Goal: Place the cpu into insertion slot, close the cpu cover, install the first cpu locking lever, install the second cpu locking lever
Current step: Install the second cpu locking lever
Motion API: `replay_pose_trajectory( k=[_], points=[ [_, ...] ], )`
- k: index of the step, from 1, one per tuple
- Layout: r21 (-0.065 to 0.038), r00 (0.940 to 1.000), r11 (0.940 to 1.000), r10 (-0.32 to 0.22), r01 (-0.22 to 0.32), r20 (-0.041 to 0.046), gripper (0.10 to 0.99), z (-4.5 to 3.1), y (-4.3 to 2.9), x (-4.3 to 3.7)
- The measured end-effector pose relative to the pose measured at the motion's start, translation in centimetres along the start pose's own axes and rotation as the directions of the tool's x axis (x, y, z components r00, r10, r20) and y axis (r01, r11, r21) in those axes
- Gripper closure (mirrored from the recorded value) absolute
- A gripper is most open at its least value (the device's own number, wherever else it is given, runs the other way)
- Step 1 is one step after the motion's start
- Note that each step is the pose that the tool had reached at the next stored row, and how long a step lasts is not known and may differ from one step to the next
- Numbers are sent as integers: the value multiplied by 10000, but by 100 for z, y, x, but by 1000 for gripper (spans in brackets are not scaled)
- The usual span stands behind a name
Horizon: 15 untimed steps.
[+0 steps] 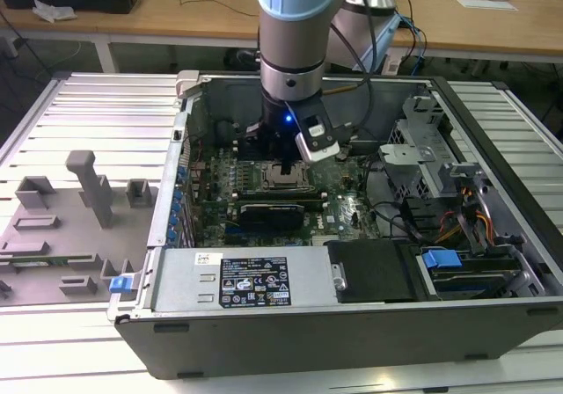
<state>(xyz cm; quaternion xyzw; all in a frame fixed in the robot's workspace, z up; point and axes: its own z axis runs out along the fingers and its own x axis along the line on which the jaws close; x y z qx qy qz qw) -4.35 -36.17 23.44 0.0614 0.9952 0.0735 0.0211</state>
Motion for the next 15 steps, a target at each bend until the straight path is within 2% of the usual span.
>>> replay_pose_trajectory(
  k=[3,15],
  points=[
    [31,10000,10000,0,0,2,980,10,68,0],
    [31,10000,10000,0,0,3,980,4,70,0]
  ],
)
